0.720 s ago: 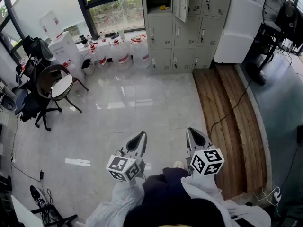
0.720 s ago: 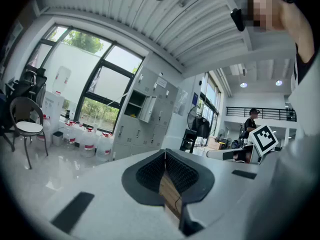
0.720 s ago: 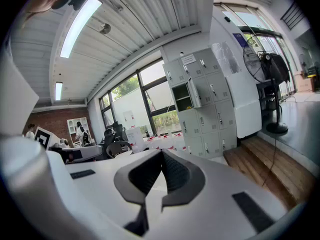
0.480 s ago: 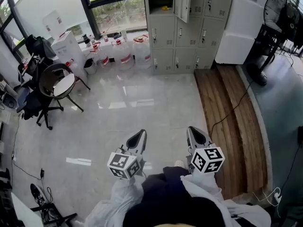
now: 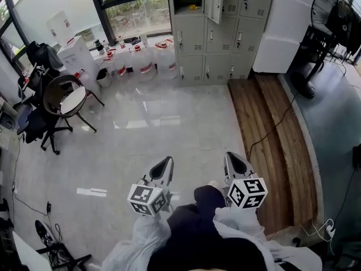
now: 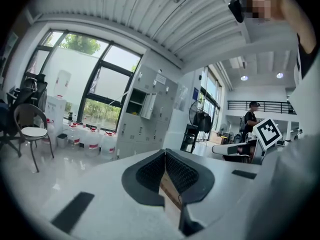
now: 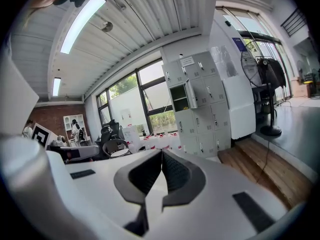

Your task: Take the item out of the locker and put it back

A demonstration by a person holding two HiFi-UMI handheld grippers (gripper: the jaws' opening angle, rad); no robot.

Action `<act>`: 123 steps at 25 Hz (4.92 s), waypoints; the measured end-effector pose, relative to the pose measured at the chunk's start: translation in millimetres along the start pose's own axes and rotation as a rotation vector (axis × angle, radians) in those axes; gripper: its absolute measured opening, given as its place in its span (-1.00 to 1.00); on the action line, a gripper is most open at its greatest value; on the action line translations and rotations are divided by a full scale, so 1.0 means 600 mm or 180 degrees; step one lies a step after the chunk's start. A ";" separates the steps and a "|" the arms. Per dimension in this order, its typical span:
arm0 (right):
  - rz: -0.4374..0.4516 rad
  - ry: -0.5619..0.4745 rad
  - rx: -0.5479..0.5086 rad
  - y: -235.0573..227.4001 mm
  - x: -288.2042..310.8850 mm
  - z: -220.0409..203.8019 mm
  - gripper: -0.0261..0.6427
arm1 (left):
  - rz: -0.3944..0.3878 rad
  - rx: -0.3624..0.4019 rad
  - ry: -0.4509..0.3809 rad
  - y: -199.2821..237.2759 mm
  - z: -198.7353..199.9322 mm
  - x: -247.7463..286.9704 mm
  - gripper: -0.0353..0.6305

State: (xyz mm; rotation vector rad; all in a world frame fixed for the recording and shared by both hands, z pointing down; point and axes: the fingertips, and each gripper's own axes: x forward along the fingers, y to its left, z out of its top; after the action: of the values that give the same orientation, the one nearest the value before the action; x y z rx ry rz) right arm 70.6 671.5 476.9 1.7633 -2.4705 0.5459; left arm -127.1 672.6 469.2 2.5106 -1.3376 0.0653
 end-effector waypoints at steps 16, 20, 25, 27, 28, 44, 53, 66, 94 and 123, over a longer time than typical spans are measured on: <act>0.0057 -0.0035 -0.0063 -0.075 0.152 0.055 0.21 | 0.0168 0.0021 -0.0122 0.063 0.042 0.133 -0.86; -0.0027 -0.0115 -0.0054 -0.123 0.222 0.097 0.49 | 0.0227 0.0018 -0.0177 0.097 0.071 0.197 -0.86; 0.0164 -0.0140 -0.0087 -0.158 0.307 0.138 0.49 | 0.0250 0.0059 -0.0201 0.132 0.101 0.282 -0.86; 0.0205 -0.0175 -0.0098 -0.170 0.335 0.151 0.49 | 0.0275 0.0049 -0.0193 0.147 0.106 0.313 -0.86; 0.0224 -0.0188 -0.0096 -0.176 0.348 0.157 0.49 | 0.0288 0.0044 -0.0190 0.154 0.108 0.327 -0.86; 0.0486 -0.0023 -0.0195 -0.262 0.498 0.193 0.49 | 0.0321 -0.0067 -0.0122 0.200 0.117 0.502 -0.86; 0.0588 0.0186 -0.0190 -0.271 0.519 0.171 0.49 | 0.0379 -0.0113 -0.0025 0.208 0.106 0.514 -0.86; 0.0492 0.0138 -0.0161 -0.303 0.563 0.192 0.48 | 0.0287 -0.0080 -0.0015 0.236 0.135 0.582 -0.86; 0.0491 0.0099 -0.0119 -0.345 0.982 0.363 0.48 | 0.0114 -0.0043 -0.0013 0.507 0.306 0.923 -0.86; 0.0361 0.0236 -0.0177 -0.350 1.171 0.381 0.48 | 0.0083 -0.0177 -0.0028 0.658 0.331 1.032 -0.86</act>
State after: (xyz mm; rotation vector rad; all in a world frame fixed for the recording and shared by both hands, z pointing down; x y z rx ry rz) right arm 58.4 -96.2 490.3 1.5618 -2.5204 0.5343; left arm -118.8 -88.1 482.0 2.4506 -1.3565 0.0224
